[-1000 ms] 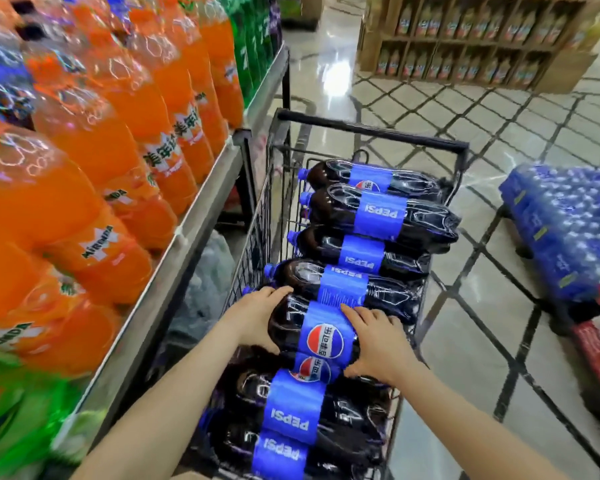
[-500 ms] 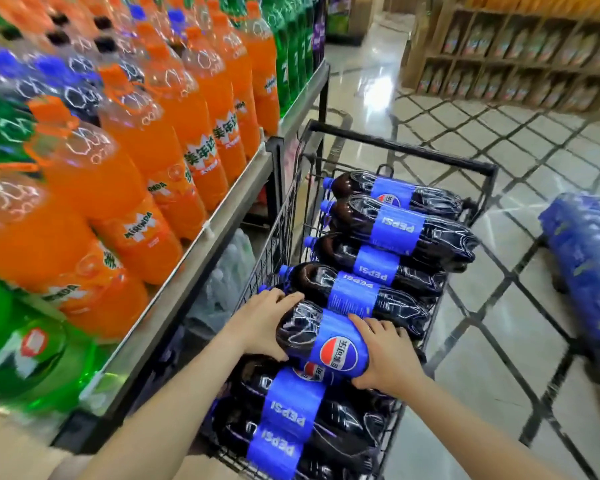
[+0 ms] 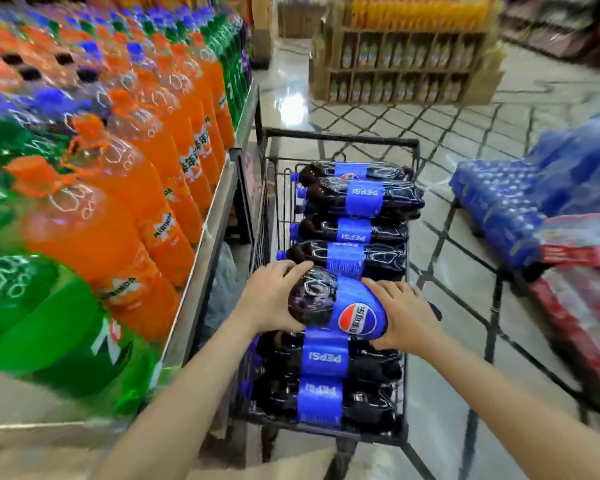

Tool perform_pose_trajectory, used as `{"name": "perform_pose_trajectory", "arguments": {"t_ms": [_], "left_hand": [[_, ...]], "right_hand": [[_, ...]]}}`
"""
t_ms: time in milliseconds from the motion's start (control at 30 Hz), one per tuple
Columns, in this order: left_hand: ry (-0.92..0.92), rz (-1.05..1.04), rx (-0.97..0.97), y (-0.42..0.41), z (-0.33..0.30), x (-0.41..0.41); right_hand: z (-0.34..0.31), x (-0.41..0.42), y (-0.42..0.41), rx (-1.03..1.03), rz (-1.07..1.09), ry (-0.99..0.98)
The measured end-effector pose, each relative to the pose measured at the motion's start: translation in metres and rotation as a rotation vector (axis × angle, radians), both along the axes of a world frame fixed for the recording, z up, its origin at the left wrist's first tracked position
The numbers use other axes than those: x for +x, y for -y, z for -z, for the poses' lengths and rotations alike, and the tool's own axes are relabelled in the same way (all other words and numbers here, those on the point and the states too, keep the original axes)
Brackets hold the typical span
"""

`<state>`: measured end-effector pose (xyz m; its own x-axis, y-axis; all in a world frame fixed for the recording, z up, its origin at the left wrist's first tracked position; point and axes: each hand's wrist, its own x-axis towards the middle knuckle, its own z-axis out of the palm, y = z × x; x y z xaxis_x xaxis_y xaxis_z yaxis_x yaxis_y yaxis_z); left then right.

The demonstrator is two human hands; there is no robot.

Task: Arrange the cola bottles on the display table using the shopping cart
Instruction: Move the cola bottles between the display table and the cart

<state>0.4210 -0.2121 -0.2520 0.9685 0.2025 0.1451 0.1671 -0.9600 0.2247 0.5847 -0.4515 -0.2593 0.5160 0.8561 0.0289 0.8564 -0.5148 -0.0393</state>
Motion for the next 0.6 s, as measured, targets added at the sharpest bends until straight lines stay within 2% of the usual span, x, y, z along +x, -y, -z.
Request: {"name": "perform_pose_trajectory", "arguments": {"t_ms": [167,600], "left_hand": [[0.039,0.048,0.053,0.013,-0.004,-0.037],[-0.101,-0.058,0.029,0.1,0.027,-0.192]], "right_hand": [[-0.002,-0.048,0.021,0.01,0.033,-0.011],[0.034,-0.177,0.09,-0.085,-0.086,-0.11]]}}
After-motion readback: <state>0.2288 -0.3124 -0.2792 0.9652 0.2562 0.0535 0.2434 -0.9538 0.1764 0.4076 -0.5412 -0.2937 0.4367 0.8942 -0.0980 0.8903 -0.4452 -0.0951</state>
